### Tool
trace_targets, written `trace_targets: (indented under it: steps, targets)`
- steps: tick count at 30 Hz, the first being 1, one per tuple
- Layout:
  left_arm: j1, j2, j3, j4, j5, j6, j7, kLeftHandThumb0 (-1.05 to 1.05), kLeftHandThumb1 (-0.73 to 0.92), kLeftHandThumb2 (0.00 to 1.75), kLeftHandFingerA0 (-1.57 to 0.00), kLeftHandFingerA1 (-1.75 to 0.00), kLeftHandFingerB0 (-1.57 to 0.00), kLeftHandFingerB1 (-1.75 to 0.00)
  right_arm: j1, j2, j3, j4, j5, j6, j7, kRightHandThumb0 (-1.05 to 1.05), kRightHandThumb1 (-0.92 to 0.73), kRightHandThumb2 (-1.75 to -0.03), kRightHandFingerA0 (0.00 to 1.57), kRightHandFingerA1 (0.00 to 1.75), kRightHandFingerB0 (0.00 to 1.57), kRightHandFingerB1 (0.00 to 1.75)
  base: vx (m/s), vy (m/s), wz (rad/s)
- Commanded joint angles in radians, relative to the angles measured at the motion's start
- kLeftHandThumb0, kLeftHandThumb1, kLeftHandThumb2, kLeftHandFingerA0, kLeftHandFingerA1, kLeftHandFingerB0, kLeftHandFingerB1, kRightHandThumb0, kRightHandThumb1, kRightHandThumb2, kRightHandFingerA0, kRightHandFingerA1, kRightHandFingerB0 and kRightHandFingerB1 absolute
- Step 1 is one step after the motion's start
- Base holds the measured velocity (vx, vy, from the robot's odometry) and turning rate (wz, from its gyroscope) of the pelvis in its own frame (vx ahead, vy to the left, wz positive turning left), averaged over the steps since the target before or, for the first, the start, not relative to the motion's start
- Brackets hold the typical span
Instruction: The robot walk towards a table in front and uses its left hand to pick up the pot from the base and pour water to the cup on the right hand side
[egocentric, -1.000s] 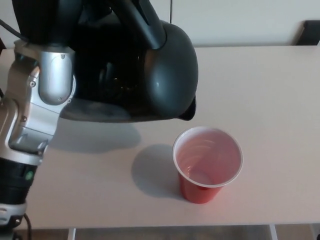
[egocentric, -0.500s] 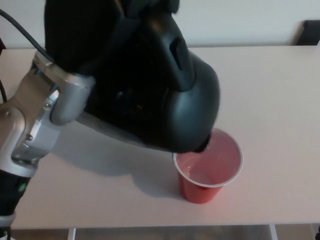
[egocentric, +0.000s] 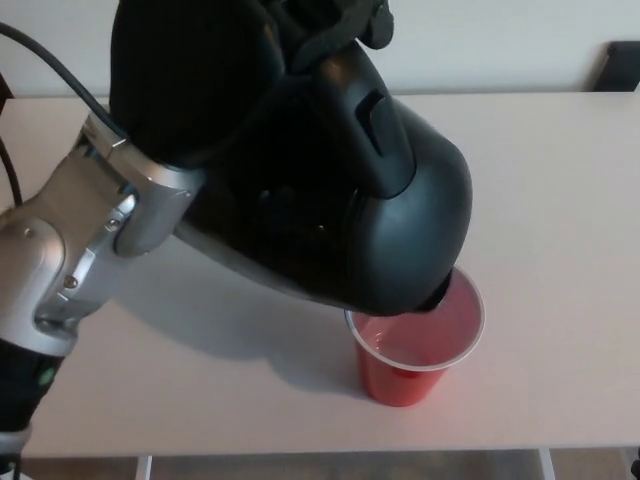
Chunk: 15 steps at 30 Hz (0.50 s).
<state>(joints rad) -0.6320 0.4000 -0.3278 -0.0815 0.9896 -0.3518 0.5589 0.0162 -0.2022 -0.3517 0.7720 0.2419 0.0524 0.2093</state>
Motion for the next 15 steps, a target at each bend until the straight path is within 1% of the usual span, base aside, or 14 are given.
trace_targets:
  steps: [1,2,3,7,8,10,11,15]
  targets:
    - [-0.034,0.027,-0.005,0.008,0.105,-0.023,0.078,-0.17,0.44,0.58,-1.00,-1.70,-0.98,-1.31,0.004,-0.019,0.005,-0.004,-0.009,-0.008,-0.001,-0.31,-0.59,-0.58,0.46,0.44,0.32,0.36,0.00,0.000,0.00]
    - [-0.046,0.041,-0.008,0.023,0.124,-0.032,0.102,-0.16,0.46,0.58,-0.99,-1.71,-0.94,-1.37,0.000,-0.018,-0.002,-0.001,0.004,0.000,0.007,-0.29,-0.60,-0.58,0.44,0.45,0.33,0.36,0.00,0.000,0.00]
    - [-0.055,0.049,-0.011,0.032,0.137,-0.037,0.119,-0.17,0.46,0.58,-1.00,-1.70,-0.97,-1.31,-0.001,-0.017,-0.005,-0.003,0.008,0.006,0.006,-0.29,-0.59,-0.57,0.46,0.44,0.34,0.36,0.00,0.000,0.00]
    - [-0.069,0.062,-0.020,0.051,0.154,-0.044,0.153,-0.17,0.46,0.58,-1.01,-1.69,-0.98,-1.29,-0.001,-0.015,-0.005,-0.005,0.004,0.010,-0.006,-0.29,-0.59,-0.58,0.46,0.44,0.34,0.36,0.00,0.000,0.00]
    - [-0.077,0.068,-0.024,0.058,0.163,-0.048,0.164,-0.17,0.47,0.59,-1.02,-1.68,-1.01,-1.21,-0.005,-0.014,-0.007,0.004,0.006,0.004,-0.004,-0.28,-0.59,-0.58,0.46,0.44,0.34,0.36,0.00,0.000,0.00]
    - [-0.083,0.072,-0.027,0.065,0.169,-0.049,0.174,-0.17,0.47,0.59,-1.02,-1.68,-1.01,-1.21,-0.007,-0.014,-0.008,0.009,0.006,0.001,-0.003,-0.28,-0.59,-0.58,0.46,0.44,0.34,0.36,0.00,0.000,0.00]
    - [-0.088,0.072,-0.029,0.068,0.168,-0.054,0.175,-0.16,0.47,0.59,-1.03,-1.67,-0.98,-1.30,-0.005,-0.012,-0.013,0.000,0.014,0.009,0.001,-0.29,-0.58,-0.57,0.46,0.46,0.33,0.36,0.00,0.000,0.00]
    - [-0.093,0.074,-0.034,0.073,0.169,-0.056,0.183,-0.16,0.47,0.59,-1.03,-1.67,-0.98,-1.30,-0.005,-0.011,-0.016,-0.003,0.016,0.013,0.003,-0.29,-0.58,-0.57,0.46,0.46,0.33,0.36,0.00,0.000,0.00]
